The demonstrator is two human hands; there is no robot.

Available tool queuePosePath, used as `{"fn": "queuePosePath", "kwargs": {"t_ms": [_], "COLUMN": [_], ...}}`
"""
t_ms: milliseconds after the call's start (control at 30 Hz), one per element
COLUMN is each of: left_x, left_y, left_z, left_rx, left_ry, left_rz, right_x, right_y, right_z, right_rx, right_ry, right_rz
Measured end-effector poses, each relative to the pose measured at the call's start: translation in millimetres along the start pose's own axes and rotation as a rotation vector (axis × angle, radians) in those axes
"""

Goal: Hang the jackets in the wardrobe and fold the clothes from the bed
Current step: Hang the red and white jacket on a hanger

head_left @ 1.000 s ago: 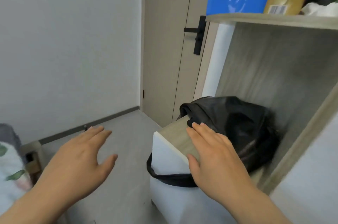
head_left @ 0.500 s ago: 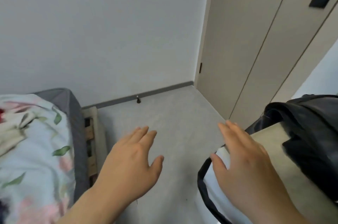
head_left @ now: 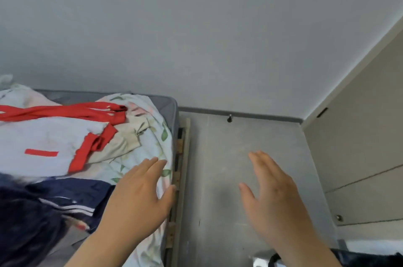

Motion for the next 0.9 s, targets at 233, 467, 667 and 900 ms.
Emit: {"fn": "queuePosePath", "kwargs": {"t_ms": [233, 467, 667, 900], "left_x": [52, 75, 105, 123], "left_y": [-105, -200, -240, -260], "left_z": [30, 61, 81, 53], "left_rx": [-0.033, -0.137, -0.197, -0.3], "left_ry": [-0.209, -0.336, -0.495, -0.612], "left_rz": [0.027, 0.02, 0.01, 0.006], "right_x": [118, 206, 272, 322], "right_y": [-42, -77, -92, -101], "right_z": [-28, -41, -65, -139], "right_rx": [0.135, 0.185, 0.185, 0.172], "right_ry": [-0.203, -0.378, -0.555, -0.705], "right_rz": [0.07, 0.092, 0.104, 0.067]}}
Point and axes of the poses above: each hand's wrist, its own z-axis away from the middle knuckle, its own y-axis out of the palm, x = y × z, the point moved 10 cm from there along -z, towards the middle knuckle, and after that the axes turned 3 degrees about y, right-handed, at the moved point
